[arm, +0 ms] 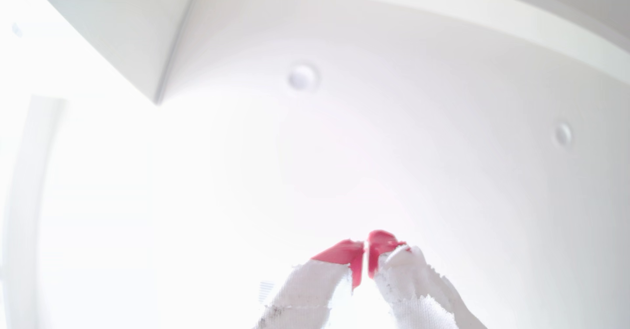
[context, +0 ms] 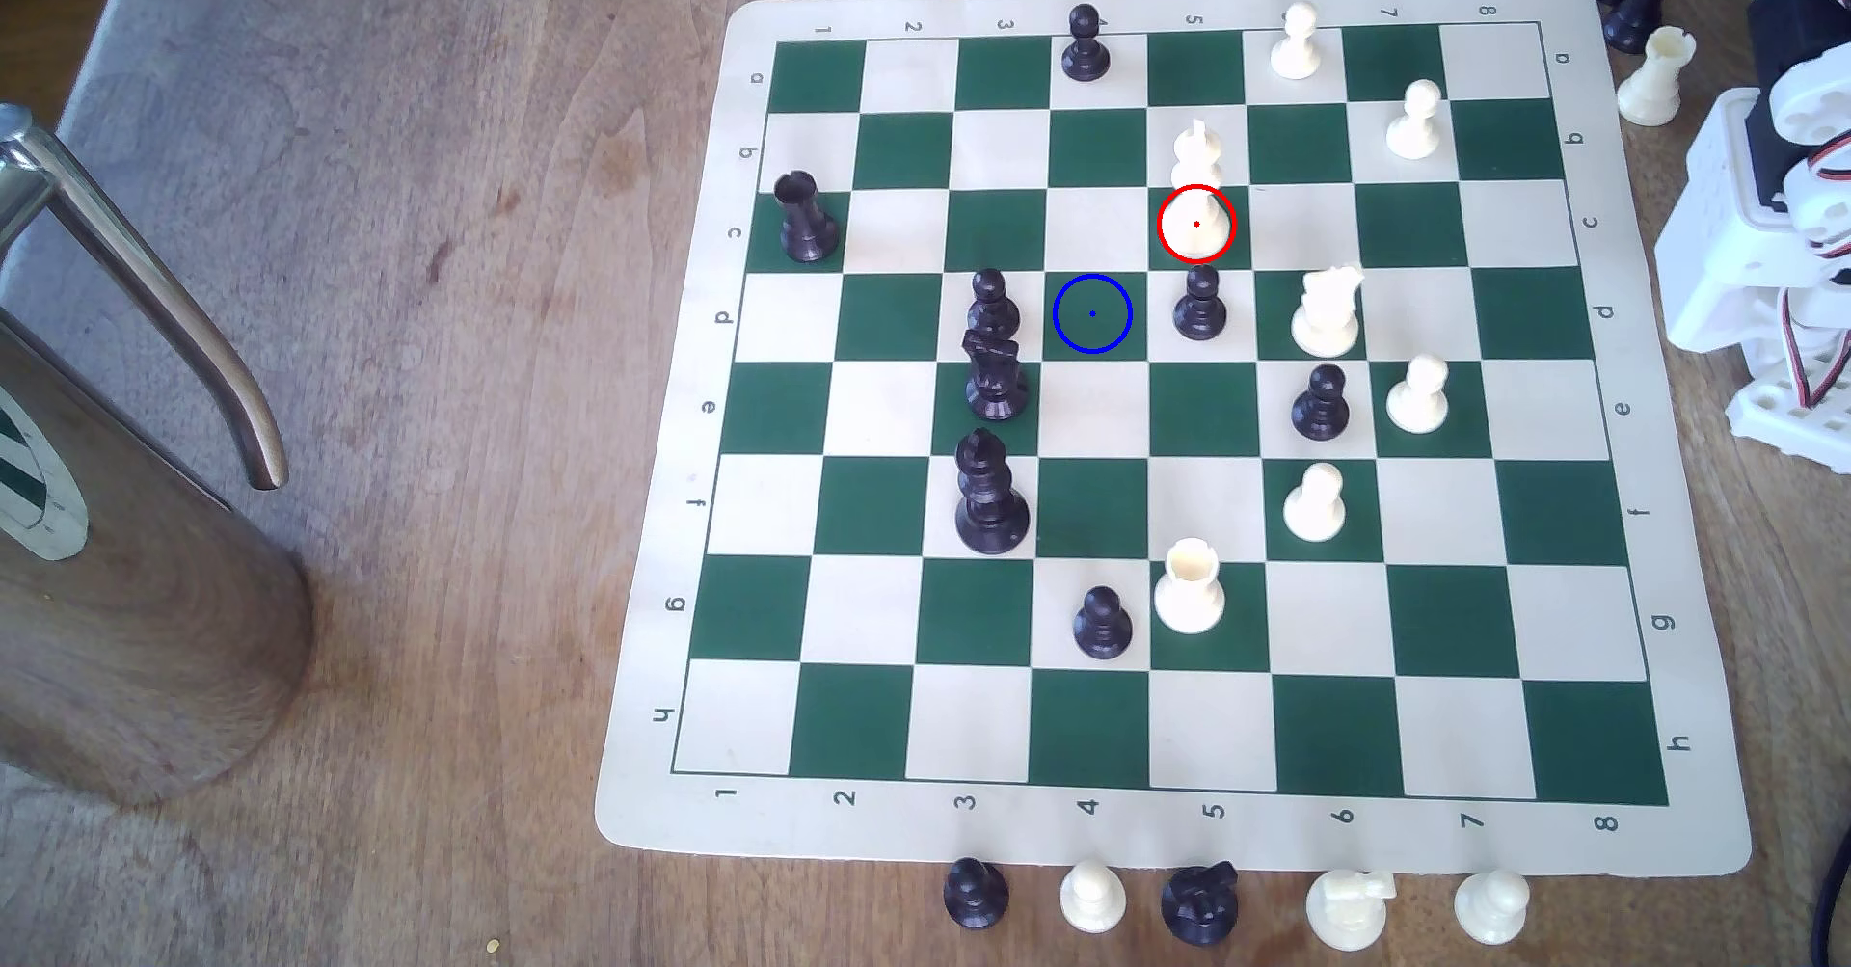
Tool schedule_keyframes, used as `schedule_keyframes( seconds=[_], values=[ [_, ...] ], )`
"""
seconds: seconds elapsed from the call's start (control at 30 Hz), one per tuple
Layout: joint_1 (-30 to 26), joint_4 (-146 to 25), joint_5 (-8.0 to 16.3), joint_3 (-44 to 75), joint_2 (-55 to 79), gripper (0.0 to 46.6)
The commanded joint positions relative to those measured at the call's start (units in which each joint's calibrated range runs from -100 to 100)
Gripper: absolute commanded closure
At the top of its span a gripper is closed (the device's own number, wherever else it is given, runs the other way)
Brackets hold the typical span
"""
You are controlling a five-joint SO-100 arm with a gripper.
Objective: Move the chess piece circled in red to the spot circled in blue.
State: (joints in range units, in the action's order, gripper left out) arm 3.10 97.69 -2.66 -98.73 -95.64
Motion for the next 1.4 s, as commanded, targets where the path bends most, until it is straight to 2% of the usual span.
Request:
schedule_keyframes(
  seconds=[0.0,0.2,0.37,0.5,0.53,0.63,0.67,0.73,0.9,1.1,1.23,1.37],
  values=[
    [-0.24,2.07,-0.05,-1.17,-0.20,46.1],
    [-0.24,-3.09,-0.34,-1.17,-0.20,46.4],
    [-0.40,-22.26,0.00,6.17,-0.20,46.0],
    [-0.09,-45.44,-0.29,15.96,-0.20,46.4],
    [0.46,-57.31,-0.29,20.40,-0.20,46.4],
    [3.20,-75.82,0.24,26.66,-0.11,46.4],
    [3.51,-88.93,0.49,30.92,-0.11,46.4],
    [6.09,-100.23,1.17,33.64,-0.11,46.4],
    [8.83,-124.72,0.78,41.07,-0.03,46.4],
    [9.07,-146.91,0.83,46.69,6.25,46.4],
    [9.30,-159.69,3.17,56.76,16.78,46.4],
    [7.74,-165.99,7.28,63.38,26.63,44.3]
  ],
)
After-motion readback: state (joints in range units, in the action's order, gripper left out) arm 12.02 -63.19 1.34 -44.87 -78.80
